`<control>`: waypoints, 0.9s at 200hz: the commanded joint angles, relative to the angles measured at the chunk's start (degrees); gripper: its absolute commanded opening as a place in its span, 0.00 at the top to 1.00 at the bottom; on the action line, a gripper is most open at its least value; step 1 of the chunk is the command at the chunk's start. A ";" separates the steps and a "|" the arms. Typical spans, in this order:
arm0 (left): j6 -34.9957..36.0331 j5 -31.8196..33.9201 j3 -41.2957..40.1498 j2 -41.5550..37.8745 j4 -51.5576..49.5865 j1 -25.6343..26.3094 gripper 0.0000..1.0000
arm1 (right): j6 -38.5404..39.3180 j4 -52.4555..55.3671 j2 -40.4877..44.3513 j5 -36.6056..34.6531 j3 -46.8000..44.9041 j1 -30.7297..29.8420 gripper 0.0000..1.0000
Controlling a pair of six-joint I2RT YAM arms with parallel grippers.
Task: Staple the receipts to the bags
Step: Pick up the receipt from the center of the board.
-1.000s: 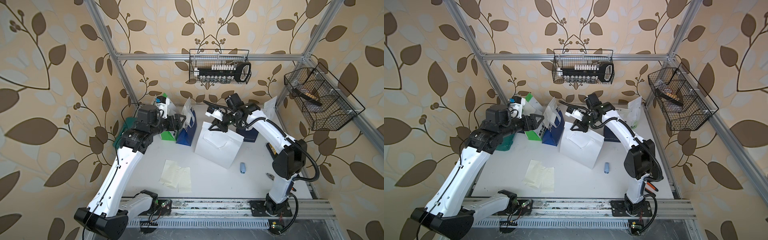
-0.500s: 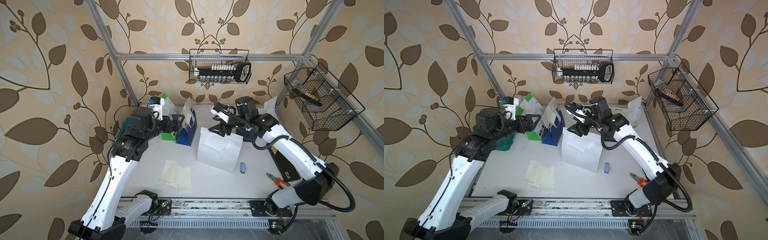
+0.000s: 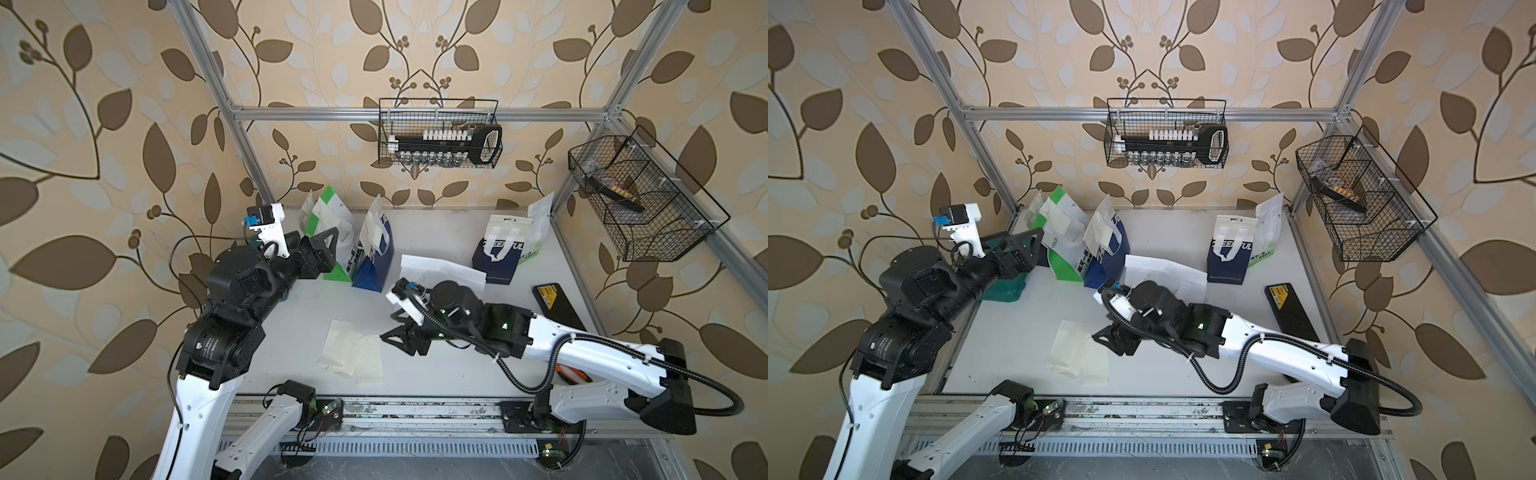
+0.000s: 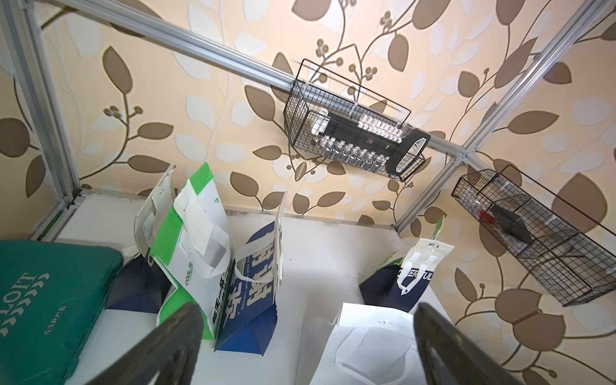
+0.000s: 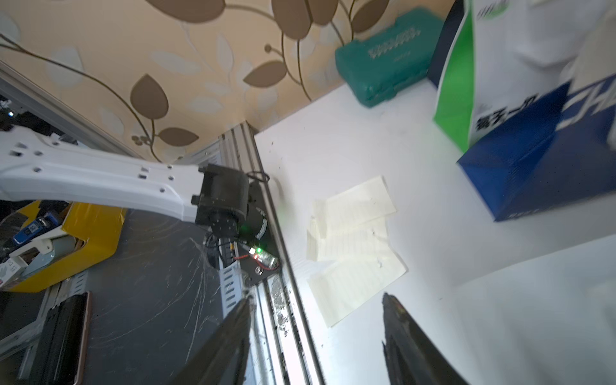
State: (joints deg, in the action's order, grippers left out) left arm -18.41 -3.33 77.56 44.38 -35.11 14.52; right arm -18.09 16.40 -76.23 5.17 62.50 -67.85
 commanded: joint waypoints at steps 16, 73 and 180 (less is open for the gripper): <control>0.35 0.03 2.24 -1.90 0.36 -0.54 0.01 | -12.52 -9.39 -9.61 -10.26 -4.24 -3.97 0.41; 1.40 -3.78 1.55 -2.67 -0.33 0.90 0.01 | -15.21 -10.14 -27.85 -20.00 0.79 -3.24 0.46; 2.89 -3.33 1.73 -2.98 -1.10 2.97 0.01 | -15.55 -5.99 -39.29 -26.77 6.84 -2.20 0.52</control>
State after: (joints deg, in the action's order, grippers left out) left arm -17.28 -6.02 78.19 41.98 -36.29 16.93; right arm -33.71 8.36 -113.10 -19.49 68.10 -70.32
